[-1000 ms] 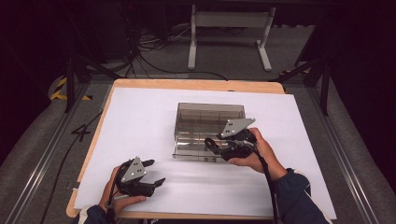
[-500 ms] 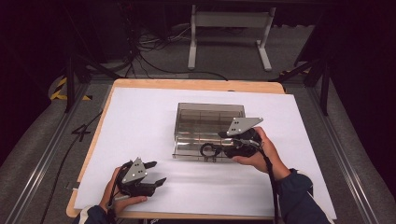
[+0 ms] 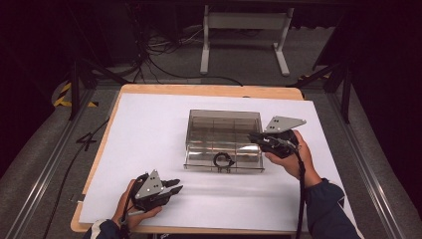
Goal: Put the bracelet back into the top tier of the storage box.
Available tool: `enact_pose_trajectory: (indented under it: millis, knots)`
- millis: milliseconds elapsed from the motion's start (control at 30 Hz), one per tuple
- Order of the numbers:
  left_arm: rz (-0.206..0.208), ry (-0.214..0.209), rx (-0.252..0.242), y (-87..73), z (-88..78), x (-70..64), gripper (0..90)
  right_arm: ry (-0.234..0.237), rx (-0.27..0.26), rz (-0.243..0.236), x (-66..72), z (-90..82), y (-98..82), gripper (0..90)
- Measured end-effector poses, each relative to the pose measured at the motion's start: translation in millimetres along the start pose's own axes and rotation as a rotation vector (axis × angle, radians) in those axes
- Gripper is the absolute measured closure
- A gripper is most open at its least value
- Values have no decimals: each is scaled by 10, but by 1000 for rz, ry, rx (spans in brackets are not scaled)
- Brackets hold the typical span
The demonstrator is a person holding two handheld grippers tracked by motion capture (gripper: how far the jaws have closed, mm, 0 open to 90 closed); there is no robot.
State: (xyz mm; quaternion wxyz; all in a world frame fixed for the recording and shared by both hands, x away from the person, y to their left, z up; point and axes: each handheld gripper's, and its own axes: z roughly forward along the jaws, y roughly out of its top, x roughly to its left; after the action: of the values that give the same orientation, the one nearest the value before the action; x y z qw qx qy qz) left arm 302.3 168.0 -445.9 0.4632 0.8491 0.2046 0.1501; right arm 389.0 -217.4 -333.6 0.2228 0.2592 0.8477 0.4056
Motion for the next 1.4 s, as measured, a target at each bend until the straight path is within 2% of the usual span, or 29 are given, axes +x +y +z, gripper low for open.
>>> enact_pose_trajectory:
  millis: [33, 200, 367, 433, 567, 633, 833, 900, 967, 1233, 1300, 1400]
  knots:
    - [0, 0, 0, 0, 0, 0, 794, 0, 0, 0, 0, 0, 0, 846]
    - [11, -6, -6, 44, 30, -33, 856, -87, 6, 13, -135, 9, -135, 890]
    - [35, -9, -23, 156, 142, -95, 896, -128, -2, 64, -249, 34, -300, 900]
    - [36, -14, -24, 190, 184, -117, 897, -129, -17, 83, -264, 31, -331, 900]
    - [50, -20, -28, 241, 239, -143, 898, -124, -38, 88, -275, 29, -366, 900]
    - [53, -29, -37, 289, 293, -167, 898, -101, -76, 104, -267, 18, -381, 899]
    - [69, -28, -51, 356, 353, -198, 898, -112, -56, 104, -228, 32, -363, 900]
    - [68, -25, -61, 390, 376, -200, 898, -88, -70, 113, -231, 34, -377, 900]
    - [71, -16, -66, 410, 393, -192, 898, -85, -72, 111, -219, 36, -378, 900]
    - [72, 18, -98, 493, 417, -172, 898, -115, -56, 97, -170, 35, -361, 900]
    - [70, 13, -110, 510, 423, -180, 898, -121, -56, 95, -163, 37, -360, 900]
    - [88, 21, -104, 523, 438, -208, 898, -131, -57, 91, -153, 40, -361, 900]
